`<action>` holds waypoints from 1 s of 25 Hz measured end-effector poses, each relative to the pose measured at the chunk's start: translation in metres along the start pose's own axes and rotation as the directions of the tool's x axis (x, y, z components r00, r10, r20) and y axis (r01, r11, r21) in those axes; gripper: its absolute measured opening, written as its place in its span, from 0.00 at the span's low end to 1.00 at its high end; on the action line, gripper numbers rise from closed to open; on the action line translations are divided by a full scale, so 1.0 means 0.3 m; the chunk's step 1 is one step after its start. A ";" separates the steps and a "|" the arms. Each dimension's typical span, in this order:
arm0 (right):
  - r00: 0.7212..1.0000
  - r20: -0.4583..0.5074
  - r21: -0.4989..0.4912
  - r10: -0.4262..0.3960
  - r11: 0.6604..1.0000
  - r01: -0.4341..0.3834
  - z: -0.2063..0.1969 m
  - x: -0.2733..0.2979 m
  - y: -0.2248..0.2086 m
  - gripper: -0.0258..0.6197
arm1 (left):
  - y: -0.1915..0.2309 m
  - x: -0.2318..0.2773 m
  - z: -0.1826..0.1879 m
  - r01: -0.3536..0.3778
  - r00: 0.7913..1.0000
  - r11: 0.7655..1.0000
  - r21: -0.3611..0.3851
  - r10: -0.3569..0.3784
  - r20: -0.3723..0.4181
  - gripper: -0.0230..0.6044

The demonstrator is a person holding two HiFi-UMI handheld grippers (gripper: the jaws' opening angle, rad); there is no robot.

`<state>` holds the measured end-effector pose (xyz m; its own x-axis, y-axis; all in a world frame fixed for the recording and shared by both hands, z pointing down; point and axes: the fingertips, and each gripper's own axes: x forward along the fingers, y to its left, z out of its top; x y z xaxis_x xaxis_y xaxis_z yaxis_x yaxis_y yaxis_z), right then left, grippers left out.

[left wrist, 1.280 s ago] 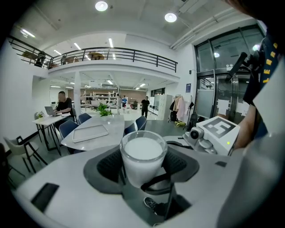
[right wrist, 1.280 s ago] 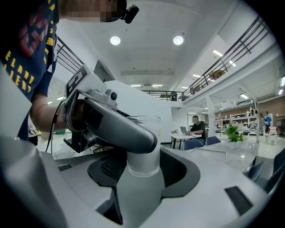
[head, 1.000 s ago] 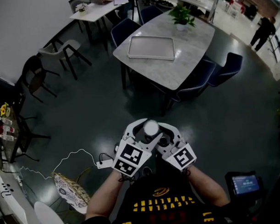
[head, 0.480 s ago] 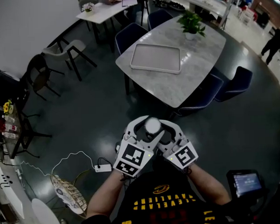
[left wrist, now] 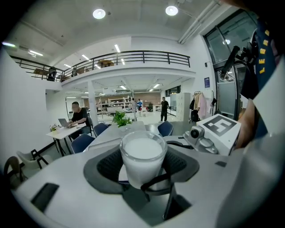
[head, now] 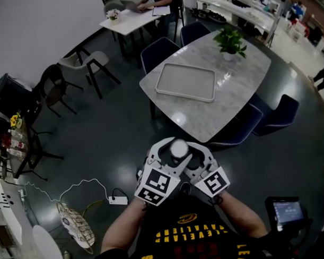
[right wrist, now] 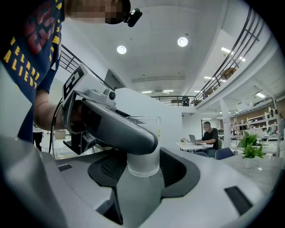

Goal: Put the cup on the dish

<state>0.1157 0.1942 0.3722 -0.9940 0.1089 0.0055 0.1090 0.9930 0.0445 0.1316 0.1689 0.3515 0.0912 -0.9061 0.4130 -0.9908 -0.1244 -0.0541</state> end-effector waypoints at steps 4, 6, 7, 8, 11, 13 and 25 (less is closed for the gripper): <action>1.000 -0.003 -0.004 0.011 1.000 -0.011 0.007 0.018 -0.042 0.40 | 0.030 0.028 0.024 -0.013 1.000 1.000 -0.002 0.013 0.003 0.46; 1.000 -0.003 -0.009 0.015 1.000 -0.015 0.004 0.038 -0.060 0.40 | 0.054 0.041 0.027 -0.018 1.000 1.000 -0.003 0.018 0.006 0.46; 1.000 -0.003 -0.011 0.016 1.000 -0.016 0.001 0.047 -0.067 0.40 | 0.065 0.047 0.026 -0.019 1.000 1.000 -0.004 0.019 0.007 0.46; 1.000 -0.004 -0.011 0.016 1.000 -0.016 -0.003 0.056 -0.074 0.40 | 0.075 0.054 0.025 -0.018 1.000 1.000 -0.005 0.018 0.008 0.46; 1.000 -0.007 -0.011 0.003 1.000 -0.004 -0.007 0.080 -0.105 0.40 | 0.104 0.078 0.029 -0.008 1.000 1.000 -0.006 0.008 0.010 0.46; 1.000 -0.011 -0.018 -0.010 1.000 0.009 -0.010 0.097 -0.135 0.40 | 0.126 0.101 0.037 0.001 1.000 1.000 0.001 -0.001 0.012 0.46; 0.985 -0.062 -0.012 -0.164 0.987 0.163 -0.053 0.305 -0.340 0.40 | 0.360 0.252 0.054 0.154 0.988 0.987 0.053 -0.154 0.003 0.46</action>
<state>0.0135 0.1021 0.3839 -0.9965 -0.0581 0.0598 -0.0547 0.9969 0.0567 0.0331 0.0805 0.3622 0.2429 -0.8772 0.4141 -0.9582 -0.2835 -0.0386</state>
